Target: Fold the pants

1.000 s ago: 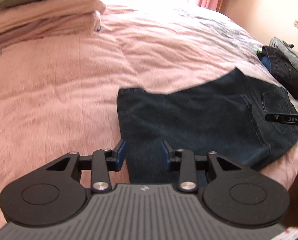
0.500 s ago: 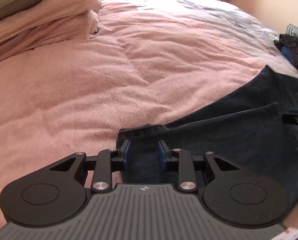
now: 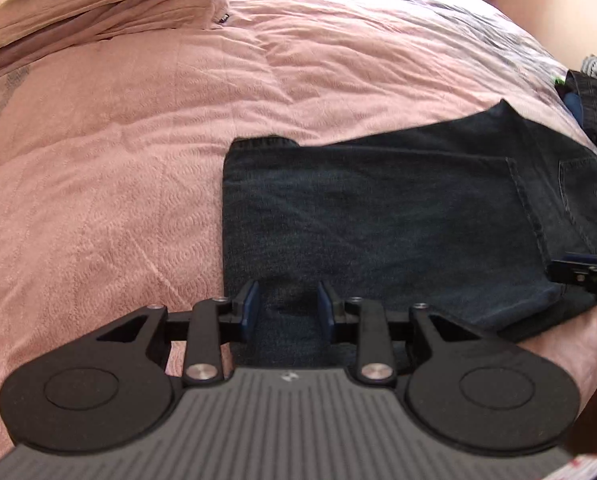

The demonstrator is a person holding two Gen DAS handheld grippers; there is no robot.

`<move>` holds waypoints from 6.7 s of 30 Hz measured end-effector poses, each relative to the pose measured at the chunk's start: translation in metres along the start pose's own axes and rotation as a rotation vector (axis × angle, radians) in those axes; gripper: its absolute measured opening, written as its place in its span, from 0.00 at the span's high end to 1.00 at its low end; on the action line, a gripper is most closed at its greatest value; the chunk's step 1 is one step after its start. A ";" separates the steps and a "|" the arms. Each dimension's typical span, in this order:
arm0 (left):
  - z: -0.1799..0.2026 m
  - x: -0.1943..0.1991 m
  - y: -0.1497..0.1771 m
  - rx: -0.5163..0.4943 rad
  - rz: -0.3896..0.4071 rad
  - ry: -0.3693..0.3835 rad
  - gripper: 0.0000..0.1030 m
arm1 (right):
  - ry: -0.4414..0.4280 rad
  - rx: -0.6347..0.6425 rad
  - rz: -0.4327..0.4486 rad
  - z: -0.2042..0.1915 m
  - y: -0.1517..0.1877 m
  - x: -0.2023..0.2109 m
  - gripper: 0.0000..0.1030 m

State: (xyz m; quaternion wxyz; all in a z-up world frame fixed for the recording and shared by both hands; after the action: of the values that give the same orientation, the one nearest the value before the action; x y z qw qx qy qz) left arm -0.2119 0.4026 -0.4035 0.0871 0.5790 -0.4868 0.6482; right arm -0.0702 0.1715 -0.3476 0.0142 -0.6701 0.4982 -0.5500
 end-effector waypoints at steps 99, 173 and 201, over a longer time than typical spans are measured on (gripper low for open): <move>0.278 0.080 -0.030 0.201 -0.080 -0.024 0.76 | -0.400 -0.252 -0.020 0.278 -0.073 0.082 0.86; 0.336 0.152 0.000 -0.036 -0.294 -0.072 0.58 | 0.060 -0.140 -0.217 0.220 -0.026 0.209 0.36; 0.283 0.162 -0.022 -0.129 -0.177 0.151 0.41 | 0.136 -0.269 -0.140 0.192 -0.023 0.226 0.36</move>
State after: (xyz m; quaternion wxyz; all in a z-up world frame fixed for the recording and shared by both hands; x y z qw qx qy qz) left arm -0.0592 0.1336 -0.2979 0.2176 0.5626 -0.4665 0.6469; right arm 0.0662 -0.0729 -0.2468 -0.1479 -0.6603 0.5191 -0.5221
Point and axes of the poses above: each gripper's, at about its wrist camera, not at the fingertips, and x roughly against the way its jaws point, z to its right, y to its underside, the point moved 10 cm from there along -x, roughly the way its jaws point, and after that the axes turned 13 degrees about -y, right-handed, at the moved point
